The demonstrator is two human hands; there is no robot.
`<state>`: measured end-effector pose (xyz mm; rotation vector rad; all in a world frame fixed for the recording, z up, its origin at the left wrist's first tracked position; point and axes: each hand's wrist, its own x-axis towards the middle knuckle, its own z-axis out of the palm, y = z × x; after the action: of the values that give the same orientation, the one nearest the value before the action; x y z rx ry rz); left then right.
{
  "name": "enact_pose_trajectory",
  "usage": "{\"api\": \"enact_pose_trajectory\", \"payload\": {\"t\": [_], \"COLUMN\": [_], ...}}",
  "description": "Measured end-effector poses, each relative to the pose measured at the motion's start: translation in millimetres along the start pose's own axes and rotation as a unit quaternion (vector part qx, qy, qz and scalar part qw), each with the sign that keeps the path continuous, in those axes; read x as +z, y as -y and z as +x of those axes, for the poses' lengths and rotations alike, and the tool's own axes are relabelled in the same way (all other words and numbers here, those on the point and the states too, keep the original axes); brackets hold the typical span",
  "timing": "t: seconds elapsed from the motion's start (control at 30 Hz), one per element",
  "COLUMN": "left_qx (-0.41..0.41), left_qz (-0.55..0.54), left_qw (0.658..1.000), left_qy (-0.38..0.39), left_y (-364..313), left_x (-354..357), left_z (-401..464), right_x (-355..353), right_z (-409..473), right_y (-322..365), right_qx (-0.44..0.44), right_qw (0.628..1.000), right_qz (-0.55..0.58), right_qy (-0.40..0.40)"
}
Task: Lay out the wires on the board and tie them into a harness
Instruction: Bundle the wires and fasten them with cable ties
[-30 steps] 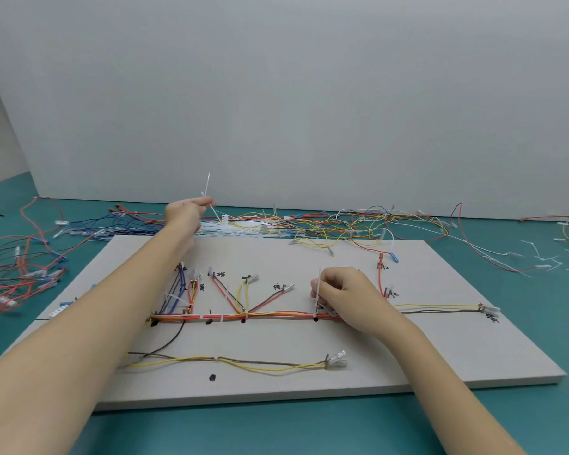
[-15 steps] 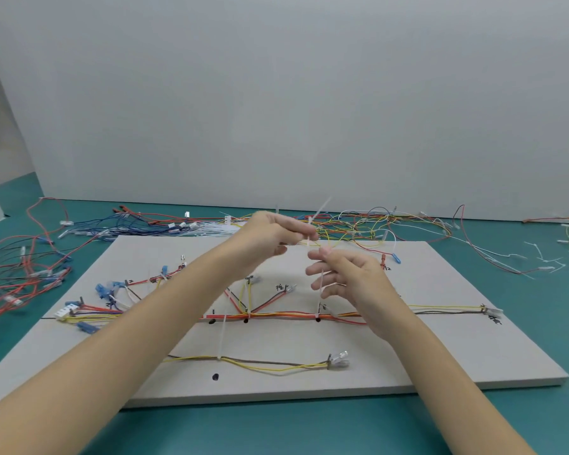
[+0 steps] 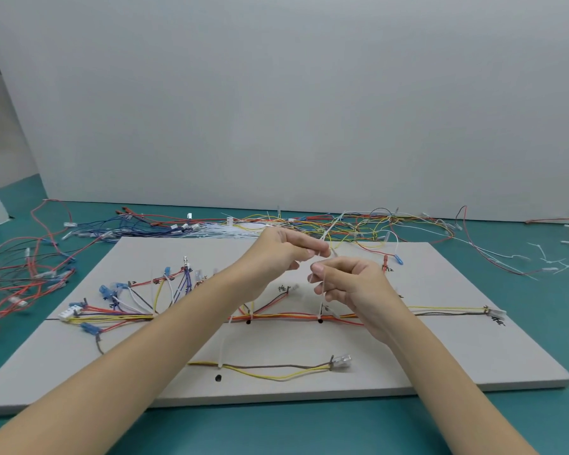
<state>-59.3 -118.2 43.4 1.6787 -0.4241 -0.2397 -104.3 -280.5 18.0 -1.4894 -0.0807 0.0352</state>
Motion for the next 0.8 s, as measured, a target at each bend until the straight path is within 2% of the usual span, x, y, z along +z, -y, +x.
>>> {"api": "enact_pose_trajectory", "payload": {"t": [0.1,0.17,0.27,0.33,0.4,0.5,0.7,0.8], "left_qx": [0.018,0.045,0.073,0.080,0.082,0.087,0.085,0.090], "left_qz": [0.025,0.045,0.050,0.053,0.058,0.072,0.121,0.145], "left_qw": [0.999,0.996,0.988,0.986,0.986,0.985,0.983,0.981], "left_qy": [-0.018,-0.064,-0.129,-0.137,-0.131,-0.132,-0.110,-0.096], "left_y": [-3.8,-9.7,-19.8,-25.2,-29.1,-32.2,-32.1,-29.7], "left_x": [-0.9,-5.3,-15.0,-18.9,-20.2,-22.7,-22.1,-15.2], "left_z": [-1.6,-1.4,-1.8,-4.6,-7.8,-13.3,-22.3,-25.4], "right_x": [-0.8,-3.9,-14.2,-19.4,-22.5,-26.9,-25.0,-19.2], "right_z": [0.5,2.8,9.0,14.0,18.8,24.6,36.8,41.4], "right_y": [0.7,1.6,-0.7,-5.3,-11.8,-18.5,-14.3,-20.6], "right_qx": [0.003,-0.025,-0.102,-0.136,-0.133,-0.097,-0.090,-0.080], "right_qw": [0.999,0.999,0.979,0.951,0.924,0.897,0.870,0.872], "right_qz": [0.038,0.013,-0.107,-0.220,-0.317,-0.402,-0.459,-0.464], "right_qy": [0.005,-0.040,-0.143,-0.171,-0.167,-0.156,-0.158,-0.134]}}
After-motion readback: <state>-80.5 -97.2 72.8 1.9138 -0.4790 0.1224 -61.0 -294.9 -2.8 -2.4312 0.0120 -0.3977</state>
